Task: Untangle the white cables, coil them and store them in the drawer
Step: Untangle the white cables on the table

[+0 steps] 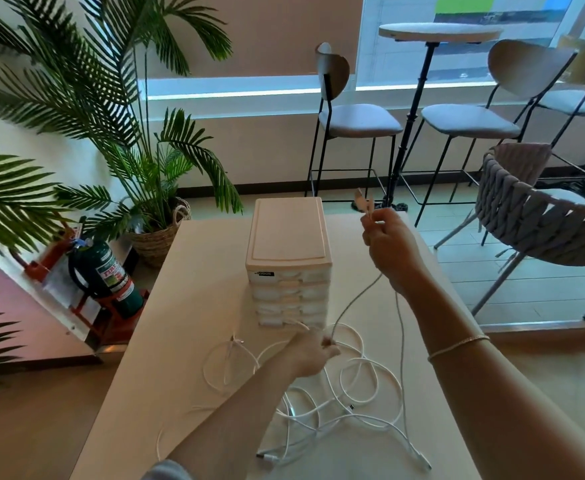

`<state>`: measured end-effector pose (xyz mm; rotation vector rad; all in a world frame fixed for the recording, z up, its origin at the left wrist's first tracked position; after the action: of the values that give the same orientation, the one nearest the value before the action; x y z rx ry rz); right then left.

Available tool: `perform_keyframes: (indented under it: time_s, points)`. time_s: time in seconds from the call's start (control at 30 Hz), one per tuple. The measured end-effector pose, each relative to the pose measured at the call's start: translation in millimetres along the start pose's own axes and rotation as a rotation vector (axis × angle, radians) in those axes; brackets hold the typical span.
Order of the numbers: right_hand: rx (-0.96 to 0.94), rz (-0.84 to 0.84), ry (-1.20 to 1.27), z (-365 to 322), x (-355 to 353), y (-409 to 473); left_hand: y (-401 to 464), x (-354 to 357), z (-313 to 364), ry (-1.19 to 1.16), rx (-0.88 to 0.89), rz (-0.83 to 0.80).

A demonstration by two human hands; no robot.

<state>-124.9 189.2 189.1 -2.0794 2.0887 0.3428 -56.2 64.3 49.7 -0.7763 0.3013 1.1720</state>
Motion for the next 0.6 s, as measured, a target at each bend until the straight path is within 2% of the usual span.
perform_keyframes:
  time_s: [0.1,0.17,0.23,0.37,0.6]
  points:
    - [-0.022,0.072,-0.123,5.9,-18.6,4.1,0.4,-6.7,-27.0,-0.039,-0.009,0.109]
    - [-0.01,-0.003,-0.225,13.0,-22.8,2.3,-1.7,-22.0,-24.2,-0.082,0.023,0.208]
    - [0.006,-0.15,-0.277,21.3,-15.7,-4.0,-1.3,-38.1,-6.3,-0.125,0.109,0.263]
    - [0.023,-0.403,-0.328,31.0,9.7,-16.8,-4.3,-61.7,38.3,-0.113,0.26,0.288]
    - [0.132,-0.501,-0.241,31.5,7.2,-11.2,-13.5,-67.3,40.1,-0.427,0.277,0.166]
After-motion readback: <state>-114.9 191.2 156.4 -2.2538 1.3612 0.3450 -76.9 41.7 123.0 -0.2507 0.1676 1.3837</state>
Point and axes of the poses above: each hand's wrist, its own y-axis towards the middle knuckle, its own x-axis out of the palm, z = x × y, the point moved 1 cm from there along y, towards the middle knuckle, and after that the axes turned 2 degrees about x, right-handed, at the moved point
